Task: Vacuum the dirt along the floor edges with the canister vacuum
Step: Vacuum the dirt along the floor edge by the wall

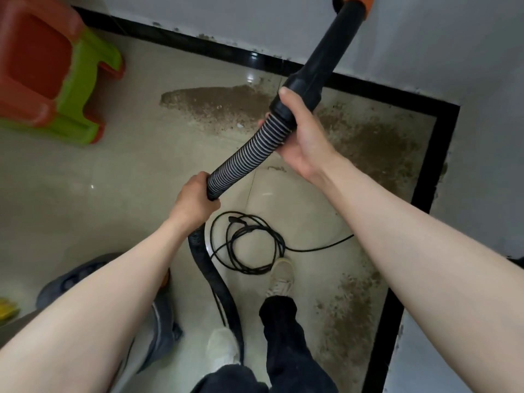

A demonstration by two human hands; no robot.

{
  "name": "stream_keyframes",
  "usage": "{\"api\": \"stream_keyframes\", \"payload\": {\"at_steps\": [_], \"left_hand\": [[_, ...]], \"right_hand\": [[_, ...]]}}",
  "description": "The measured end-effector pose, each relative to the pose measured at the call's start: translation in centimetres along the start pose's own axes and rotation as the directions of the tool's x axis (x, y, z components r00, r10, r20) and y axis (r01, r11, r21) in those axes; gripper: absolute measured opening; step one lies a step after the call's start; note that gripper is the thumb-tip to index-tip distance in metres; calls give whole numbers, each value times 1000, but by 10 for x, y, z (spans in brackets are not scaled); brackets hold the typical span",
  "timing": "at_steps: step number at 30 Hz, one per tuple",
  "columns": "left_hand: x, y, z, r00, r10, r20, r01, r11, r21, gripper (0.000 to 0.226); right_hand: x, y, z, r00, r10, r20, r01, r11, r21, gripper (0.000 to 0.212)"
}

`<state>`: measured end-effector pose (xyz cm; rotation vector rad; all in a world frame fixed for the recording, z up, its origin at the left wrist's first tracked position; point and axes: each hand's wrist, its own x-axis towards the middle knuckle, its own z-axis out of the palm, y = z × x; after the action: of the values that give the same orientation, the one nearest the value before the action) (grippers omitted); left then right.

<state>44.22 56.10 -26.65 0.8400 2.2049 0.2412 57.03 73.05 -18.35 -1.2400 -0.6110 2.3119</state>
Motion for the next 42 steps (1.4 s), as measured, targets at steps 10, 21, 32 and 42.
{"api": "stream_keyframes", "payload": {"at_steps": [10, 21, 32, 42], "left_hand": [[5, -19, -16, 990, -85, -108, 87, 996, 18, 43], [15, -65, 10, 999, 32, -21, -29, 993, 112, 41], [96, -134, 54, 979, 201, 47, -195, 976, -98, 52], [185, -157, 105, 903, 181, 390, -87, 965, -247, 41]], "right_hand": [[9, 15, 21, 1000, 5, 31, -4, 999, -49, 52], [35, 65, 19, 990, -140, -6, 129, 927, -352, 27], [114, 123, 24, 915, -401, 46, 342, 709, -617, 45], [197, 196, -24, 824, -511, 243, 487, 423, -764, 56]]}}
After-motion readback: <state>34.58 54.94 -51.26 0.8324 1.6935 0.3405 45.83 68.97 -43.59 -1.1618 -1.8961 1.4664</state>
